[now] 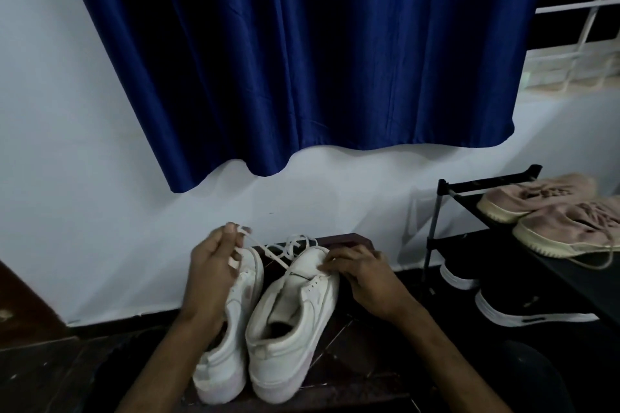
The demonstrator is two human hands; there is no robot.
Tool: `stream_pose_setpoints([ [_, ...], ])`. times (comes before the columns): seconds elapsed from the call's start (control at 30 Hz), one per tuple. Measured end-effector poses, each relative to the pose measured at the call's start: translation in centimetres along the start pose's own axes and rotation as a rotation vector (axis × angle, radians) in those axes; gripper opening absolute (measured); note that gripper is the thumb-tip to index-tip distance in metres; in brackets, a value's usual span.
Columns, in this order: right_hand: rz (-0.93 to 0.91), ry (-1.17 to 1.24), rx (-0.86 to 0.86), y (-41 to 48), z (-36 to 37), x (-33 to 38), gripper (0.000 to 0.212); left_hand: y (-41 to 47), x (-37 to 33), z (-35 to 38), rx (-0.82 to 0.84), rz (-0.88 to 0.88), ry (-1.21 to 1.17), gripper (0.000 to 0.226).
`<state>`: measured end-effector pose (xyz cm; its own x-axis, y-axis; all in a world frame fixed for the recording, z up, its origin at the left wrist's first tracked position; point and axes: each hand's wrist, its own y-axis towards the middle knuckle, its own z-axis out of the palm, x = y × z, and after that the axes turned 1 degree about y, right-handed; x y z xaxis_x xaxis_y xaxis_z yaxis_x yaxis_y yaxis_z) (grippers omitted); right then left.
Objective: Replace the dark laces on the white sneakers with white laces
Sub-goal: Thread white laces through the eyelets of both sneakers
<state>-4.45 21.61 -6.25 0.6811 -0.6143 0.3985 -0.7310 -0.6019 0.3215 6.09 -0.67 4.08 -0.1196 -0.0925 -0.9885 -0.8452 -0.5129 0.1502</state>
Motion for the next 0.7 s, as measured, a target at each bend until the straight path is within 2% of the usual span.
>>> stream_pose_setpoints([
  [0.1, 0.053, 0.056, -0.060, 0.5, 0.4, 0.5, 0.033, -1.1, 0.0, 1.5, 0.182, -0.030, 0.030, 0.042],
  [0.17, 0.109, 0.087, -0.121, 1.5, 0.9, 1.6, 0.038, -1.4, -0.5, 2.4, 0.253, -0.084, 0.004, 0.038],
  [0.23, 0.172, 0.188, -0.071, 2.6, 1.6, 2.9, 0.044, -1.8, -0.8, 3.3, 0.300, -0.135, -0.017, 0.035],
  [0.3, 0.213, 0.274, 0.073, 3.6, 2.2, 3.1, 0.036, -2.1, -0.9, 4.1, 0.361, -0.176, -0.065, 0.035],
  [0.37, 0.184, 0.353, 0.122, 4.0, 2.2, 2.8, 0.037, -1.9, -1.5, 3.8, 0.360, -0.190, -0.170, 0.032],
  [0.47, 0.076, 0.403, 0.181, 4.3, 1.6, 2.2, 0.039, 0.3, -2.9, 0.7, 0.252, -0.164, -0.469, 0.025],
  [0.53, 0.049, 0.437, 0.213, 4.5, 1.5, 1.6, 0.037, 1.3, -2.4, -1.4, 0.186, -0.185, -0.597, 0.031],
  [0.57, 0.037, 0.463, 0.222, 4.6, 1.6, 1.4, 0.036, 1.6, -1.4, -1.9, 0.159, -0.191, -0.538, 0.033],
  [0.6, 0.035, 0.489, 0.236, 4.5, 1.6, 1.4, 0.035, 1.6, -0.2, -2.0, 0.147, -0.165, -0.379, 0.034],
  [0.63, 0.034, 0.500, 0.241, 4.4, 1.7, 1.2, 0.035, 1.5, 1.0, -1.7, 0.164, -0.109, -0.126, 0.034],
  [0.7, 0.026, 0.475, 0.209, 4.0, 2.0, 1.2, 0.035, 1.6, 3.5, -1.1, 0.326, 0.113, 0.486, 0.032],
])
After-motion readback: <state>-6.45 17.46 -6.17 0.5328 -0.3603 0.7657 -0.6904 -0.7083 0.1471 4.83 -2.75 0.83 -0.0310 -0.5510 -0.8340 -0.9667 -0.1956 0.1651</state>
